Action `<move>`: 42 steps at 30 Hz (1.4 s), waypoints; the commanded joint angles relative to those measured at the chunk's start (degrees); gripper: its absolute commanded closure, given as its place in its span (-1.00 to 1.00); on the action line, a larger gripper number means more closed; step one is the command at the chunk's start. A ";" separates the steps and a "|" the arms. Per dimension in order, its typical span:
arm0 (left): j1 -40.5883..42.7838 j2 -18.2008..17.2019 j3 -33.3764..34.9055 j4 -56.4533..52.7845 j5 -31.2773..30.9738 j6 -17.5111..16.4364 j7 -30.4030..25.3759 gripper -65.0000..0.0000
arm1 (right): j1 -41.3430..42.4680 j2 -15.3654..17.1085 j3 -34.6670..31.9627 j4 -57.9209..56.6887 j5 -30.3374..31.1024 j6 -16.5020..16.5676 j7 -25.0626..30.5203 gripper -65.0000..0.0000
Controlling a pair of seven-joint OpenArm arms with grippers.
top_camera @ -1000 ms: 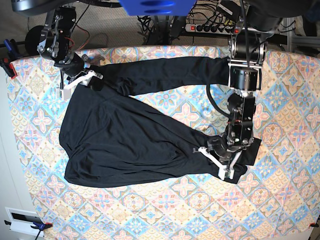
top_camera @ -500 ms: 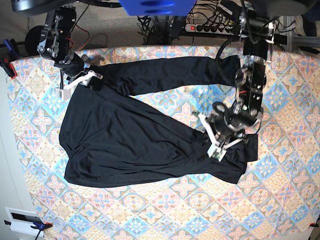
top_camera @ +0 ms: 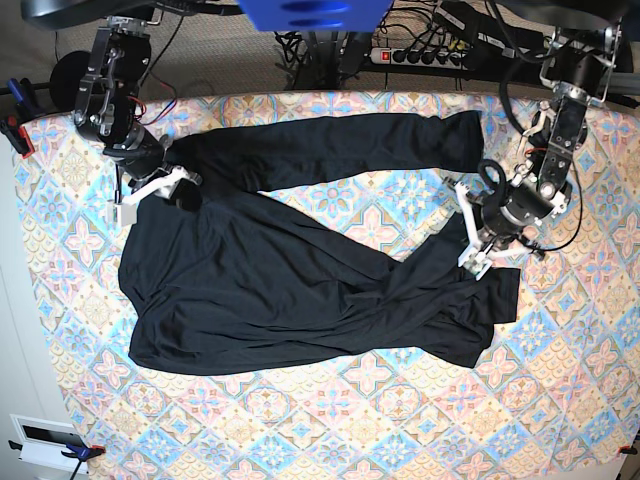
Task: Layout the t-shirt on the table in an organized manner, then fold the t-shirt properly
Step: 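Drag the hem with the left gripper outward, flattening the shirt body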
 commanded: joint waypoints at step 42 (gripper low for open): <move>-1.51 -11.82 3.84 -13.60 0.52 0.27 -4.59 0.21 | 0.47 0.48 2.05 0.90 1.04 0.39 0.58 0.41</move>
